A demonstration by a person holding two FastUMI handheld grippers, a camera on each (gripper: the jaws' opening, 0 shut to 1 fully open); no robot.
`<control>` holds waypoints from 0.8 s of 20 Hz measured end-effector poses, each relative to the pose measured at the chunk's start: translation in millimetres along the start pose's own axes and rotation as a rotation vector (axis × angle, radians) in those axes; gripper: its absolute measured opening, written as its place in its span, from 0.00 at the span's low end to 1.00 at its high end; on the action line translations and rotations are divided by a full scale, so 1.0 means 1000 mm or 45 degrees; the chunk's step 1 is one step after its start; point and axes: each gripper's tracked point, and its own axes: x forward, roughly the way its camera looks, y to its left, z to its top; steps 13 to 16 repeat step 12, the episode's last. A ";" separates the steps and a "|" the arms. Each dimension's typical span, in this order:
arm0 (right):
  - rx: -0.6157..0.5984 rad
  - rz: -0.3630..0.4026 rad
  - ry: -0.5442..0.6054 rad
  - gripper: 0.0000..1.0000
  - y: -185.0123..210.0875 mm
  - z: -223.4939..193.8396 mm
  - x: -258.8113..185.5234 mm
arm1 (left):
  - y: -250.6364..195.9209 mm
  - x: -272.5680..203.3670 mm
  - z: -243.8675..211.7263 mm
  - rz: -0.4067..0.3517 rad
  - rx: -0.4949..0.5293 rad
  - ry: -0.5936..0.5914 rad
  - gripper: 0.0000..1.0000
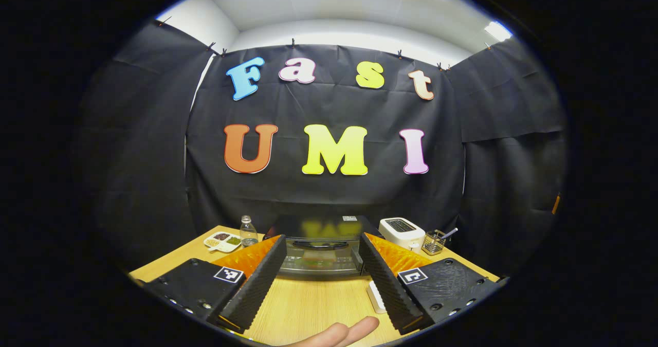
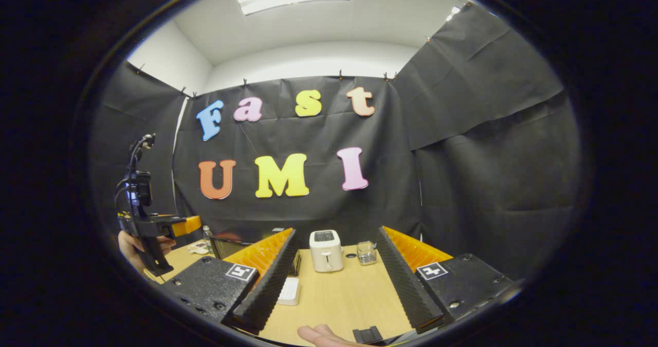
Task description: Open the electric oven with the left hand, put the food in, and close the electric oven.
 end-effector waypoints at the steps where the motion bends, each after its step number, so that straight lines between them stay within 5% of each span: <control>1: 0.004 0.002 0.002 0.98 0.001 0.000 -0.003 | -0.005 -0.013 0.003 -0.006 0.011 -0.007 0.93; 12: -0.011 -0.005 0.020 0.99 0.008 -0.007 -0.011 | -0.003 -0.126 -0.012 0.090 0.093 -0.033 0.95; 16: -0.011 -0.005 0.020 0.99 0.008 -0.007 -0.011 | -0.003 -0.126 -0.012 0.090 0.093 -0.033 0.95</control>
